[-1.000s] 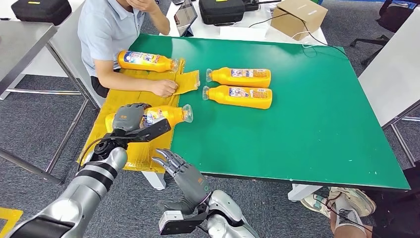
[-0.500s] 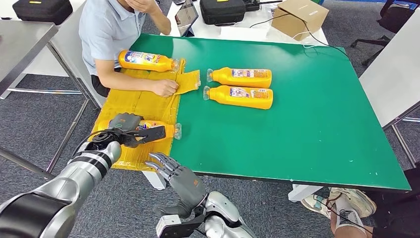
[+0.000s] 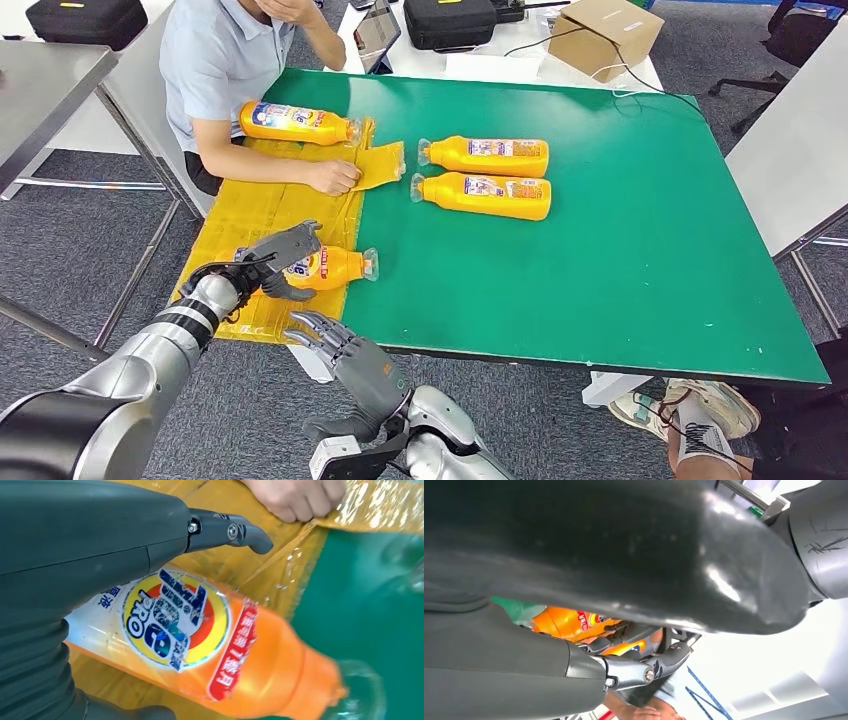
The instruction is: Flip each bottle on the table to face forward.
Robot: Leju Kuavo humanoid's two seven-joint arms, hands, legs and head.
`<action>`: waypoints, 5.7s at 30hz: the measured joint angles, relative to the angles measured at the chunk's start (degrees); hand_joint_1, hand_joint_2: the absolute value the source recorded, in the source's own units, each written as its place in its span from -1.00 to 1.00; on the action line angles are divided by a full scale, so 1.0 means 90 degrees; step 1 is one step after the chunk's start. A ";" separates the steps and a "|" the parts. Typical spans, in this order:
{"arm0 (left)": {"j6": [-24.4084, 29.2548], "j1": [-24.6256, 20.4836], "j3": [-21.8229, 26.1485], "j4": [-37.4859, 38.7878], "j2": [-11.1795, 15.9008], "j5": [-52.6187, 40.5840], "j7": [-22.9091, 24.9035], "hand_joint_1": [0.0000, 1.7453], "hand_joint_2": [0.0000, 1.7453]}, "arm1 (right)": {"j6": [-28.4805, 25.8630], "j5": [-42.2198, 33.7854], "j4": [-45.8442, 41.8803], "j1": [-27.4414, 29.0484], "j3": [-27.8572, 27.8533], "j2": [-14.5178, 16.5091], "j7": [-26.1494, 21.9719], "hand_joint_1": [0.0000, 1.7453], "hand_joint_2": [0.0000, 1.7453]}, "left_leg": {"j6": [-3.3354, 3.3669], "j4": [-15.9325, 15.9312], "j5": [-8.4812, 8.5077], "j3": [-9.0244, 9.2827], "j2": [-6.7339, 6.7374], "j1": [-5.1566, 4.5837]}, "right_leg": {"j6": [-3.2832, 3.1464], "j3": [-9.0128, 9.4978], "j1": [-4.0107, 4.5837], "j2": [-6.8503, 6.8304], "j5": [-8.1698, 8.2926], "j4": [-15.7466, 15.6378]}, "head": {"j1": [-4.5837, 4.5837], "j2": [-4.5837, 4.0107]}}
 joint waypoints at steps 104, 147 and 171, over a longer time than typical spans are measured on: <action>0.2307 0.5037 0.0460 -0.7856 -0.0900 0.5990 0.0713 -1.00 1.00 | 0.0719 0.4029 0.2739 -0.2336 -0.3339 -0.1539 0.3777 1.00 1.00 | 0.0024 0.0001 -0.0009 0.0050 0.0016 -0.0006 | 0.0006 0.0048 -0.0003 0.0004 0.0005 -0.0017 | -0.0001 0.0000; 0.0856 0.5309 -0.1084 -0.7635 -0.0746 0.4670 -0.0665 -1.00 1.00 | 0.1130 -0.1110 -0.2083 -0.0304 -0.2712 -0.0647 0.0441 1.00 1.00 | 0.0020 0.0001 -0.0012 0.0004 0.0004 -0.0005 | 0.0006 0.0007 -0.0002 0.0001 -0.0001 -0.0013 | -0.0002 0.0000; 0.0163 0.4965 -0.1118 -0.7646 -0.0872 0.6718 0.0159 -1.00 1.00 | 0.0939 -0.0106 -0.0211 -0.0626 -0.1356 -0.0156 0.0343 1.00 1.00 | 0.0020 0.0001 -0.0012 0.0003 0.0005 -0.0004 | 0.0006 0.0003 -0.0002 0.0001 -0.0001 -0.0013 | -0.0001 0.0000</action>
